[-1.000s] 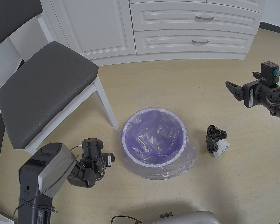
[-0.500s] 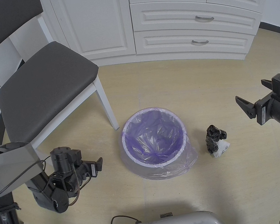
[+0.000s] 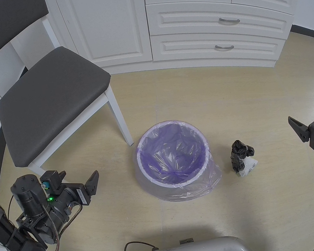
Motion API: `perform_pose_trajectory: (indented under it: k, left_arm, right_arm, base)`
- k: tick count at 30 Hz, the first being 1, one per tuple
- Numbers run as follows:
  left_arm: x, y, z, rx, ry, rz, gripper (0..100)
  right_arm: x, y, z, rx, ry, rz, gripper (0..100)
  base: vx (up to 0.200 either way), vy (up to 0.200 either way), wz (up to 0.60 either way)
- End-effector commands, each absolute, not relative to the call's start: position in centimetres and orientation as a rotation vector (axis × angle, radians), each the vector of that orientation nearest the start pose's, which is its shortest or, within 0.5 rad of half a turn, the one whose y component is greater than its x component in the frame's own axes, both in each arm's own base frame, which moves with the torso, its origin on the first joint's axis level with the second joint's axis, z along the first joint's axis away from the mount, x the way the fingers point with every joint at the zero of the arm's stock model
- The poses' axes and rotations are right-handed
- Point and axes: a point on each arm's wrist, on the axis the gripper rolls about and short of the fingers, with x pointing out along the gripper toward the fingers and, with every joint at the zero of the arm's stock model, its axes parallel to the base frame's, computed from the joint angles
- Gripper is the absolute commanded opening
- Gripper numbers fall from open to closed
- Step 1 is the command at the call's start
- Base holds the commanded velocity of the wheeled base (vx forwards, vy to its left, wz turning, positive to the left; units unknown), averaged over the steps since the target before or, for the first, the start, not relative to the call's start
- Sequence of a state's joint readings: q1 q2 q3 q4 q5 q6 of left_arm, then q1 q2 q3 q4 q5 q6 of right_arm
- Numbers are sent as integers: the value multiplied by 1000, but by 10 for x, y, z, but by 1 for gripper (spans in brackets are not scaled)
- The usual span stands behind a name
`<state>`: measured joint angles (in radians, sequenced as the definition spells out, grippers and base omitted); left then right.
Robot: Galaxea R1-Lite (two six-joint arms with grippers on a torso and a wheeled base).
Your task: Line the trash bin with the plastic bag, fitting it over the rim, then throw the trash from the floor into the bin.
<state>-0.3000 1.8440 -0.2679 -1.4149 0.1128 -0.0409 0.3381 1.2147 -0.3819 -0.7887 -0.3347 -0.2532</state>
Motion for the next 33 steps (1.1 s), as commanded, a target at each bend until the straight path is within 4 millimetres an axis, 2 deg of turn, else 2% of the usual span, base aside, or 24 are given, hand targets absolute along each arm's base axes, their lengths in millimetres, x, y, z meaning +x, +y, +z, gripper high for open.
perform_pose_trajectory:
  k: [1,2,5,7,8,10,11,15,21,24,33]
  left_arm:
    - [208,-74,126,-36,59,-229,100]
    - [207,-74,126,-36,59,-230,100]
    - [200,-78,123,-38,79,-255,100]
    - [200,-79,124,-48,76,-260,100]
    - [200,-79,124,-48,76,-260,100]
    - [203,-81,128,-54,52,-264,100]
    - [204,-81,129,-55,49,-264,100]
    - [209,-84,130,-45,43,-266,100]
    - [227,-80,129,-47,37,-221,100]
    - [232,-78,127,-46,43,-206,100]
    - [230,-78,129,-49,30,-209,100]
  right_arm:
    - [214,37,175,-139,284,-105,100]
    - [218,38,174,-124,298,-106,100]
    - [271,41,154,28,492,-60,100]
    - [284,40,148,52,538,-40,100]
    - [284,40,148,52,538,-40,100]
    - [328,38,125,100,644,48,100]
    - [333,37,120,103,652,51,100]
    - [382,42,64,101,732,62,100]
    - [419,45,2,99,726,47,100]
    - [432,41,-20,113,715,33,100]
    - [469,51,-61,261,629,-1,100]
  base:
    - [0,0,0]
    - [0,0,0]
    - [0,0,0]
    - [0,0,0]
    - [0,0,0]
    - [0,0,0]
    - [0,0,0]
    - [0,0,0]
    - [0,0,0]
    - [0,0,0]
    - [0,0,0]
